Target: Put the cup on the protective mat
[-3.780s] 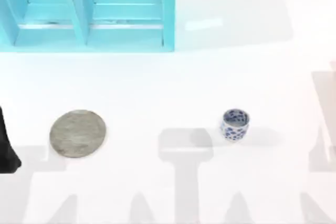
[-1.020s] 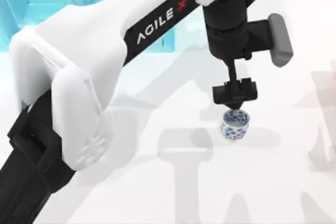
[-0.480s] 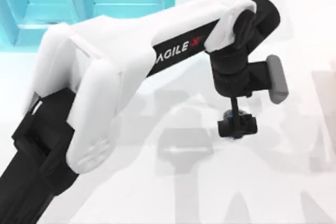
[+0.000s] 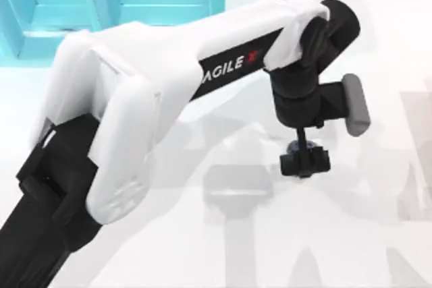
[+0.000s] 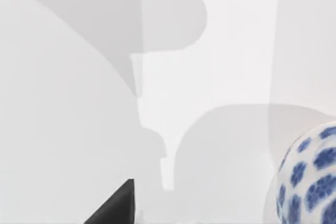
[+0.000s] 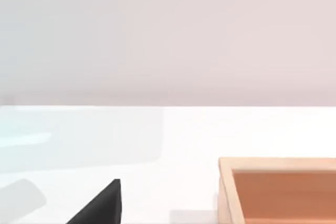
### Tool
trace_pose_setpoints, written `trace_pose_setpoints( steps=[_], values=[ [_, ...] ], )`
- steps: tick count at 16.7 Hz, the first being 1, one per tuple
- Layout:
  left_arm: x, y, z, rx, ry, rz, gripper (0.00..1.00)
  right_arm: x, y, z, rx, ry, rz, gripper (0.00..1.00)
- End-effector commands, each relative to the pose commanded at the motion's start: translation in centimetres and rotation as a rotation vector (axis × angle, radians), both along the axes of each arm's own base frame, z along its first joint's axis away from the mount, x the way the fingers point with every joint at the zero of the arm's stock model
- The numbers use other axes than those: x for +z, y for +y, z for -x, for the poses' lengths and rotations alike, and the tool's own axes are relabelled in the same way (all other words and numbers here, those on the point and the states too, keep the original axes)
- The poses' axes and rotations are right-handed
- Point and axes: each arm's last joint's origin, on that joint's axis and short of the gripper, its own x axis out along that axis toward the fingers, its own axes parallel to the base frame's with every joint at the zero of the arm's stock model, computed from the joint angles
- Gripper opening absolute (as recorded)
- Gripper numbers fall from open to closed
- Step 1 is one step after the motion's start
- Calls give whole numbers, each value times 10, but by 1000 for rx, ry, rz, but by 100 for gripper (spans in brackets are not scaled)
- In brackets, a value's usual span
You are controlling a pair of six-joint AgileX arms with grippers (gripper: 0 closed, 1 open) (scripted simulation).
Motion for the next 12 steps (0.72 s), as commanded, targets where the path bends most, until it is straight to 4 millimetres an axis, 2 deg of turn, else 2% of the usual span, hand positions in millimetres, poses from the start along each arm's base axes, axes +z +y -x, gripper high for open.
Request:
trace_pose_setpoints(
  steps=[10, 12],
  values=[
    [0, 0, 0, 0, 0, 0, 2, 0, 0, 0, 0, 0, 0, 100],
    [0, 0, 0, 0, 0, 0, 0, 0, 0, 0, 0, 0, 0, 100]
  ],
)
